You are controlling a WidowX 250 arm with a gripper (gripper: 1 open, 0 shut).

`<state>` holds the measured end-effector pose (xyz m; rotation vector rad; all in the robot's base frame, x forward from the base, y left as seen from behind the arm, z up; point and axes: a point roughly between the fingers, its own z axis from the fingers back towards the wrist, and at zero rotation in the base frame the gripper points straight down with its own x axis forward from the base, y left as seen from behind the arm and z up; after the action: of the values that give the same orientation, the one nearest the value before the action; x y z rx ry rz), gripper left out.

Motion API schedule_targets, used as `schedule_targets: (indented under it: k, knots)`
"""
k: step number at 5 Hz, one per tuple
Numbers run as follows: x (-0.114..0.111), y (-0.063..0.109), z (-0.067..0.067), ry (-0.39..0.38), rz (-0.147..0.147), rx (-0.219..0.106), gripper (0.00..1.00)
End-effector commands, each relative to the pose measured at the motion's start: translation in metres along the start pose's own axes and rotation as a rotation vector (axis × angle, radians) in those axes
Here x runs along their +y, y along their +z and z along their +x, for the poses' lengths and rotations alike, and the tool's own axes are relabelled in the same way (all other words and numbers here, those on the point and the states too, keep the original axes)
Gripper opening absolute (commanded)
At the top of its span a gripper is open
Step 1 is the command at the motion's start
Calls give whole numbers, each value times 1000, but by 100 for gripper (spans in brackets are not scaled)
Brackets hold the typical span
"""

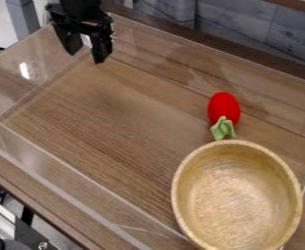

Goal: Move the red fruit to the right

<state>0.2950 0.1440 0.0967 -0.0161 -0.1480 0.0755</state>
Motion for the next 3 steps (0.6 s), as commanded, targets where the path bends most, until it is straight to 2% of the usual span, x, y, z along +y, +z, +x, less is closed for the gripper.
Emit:
schedule_targets:
  k: [1, 3]
  knots:
    - [10, 8, 9, 31, 22, -52, 100]
    - [-4, 15, 1, 90, 29, -58, 100]
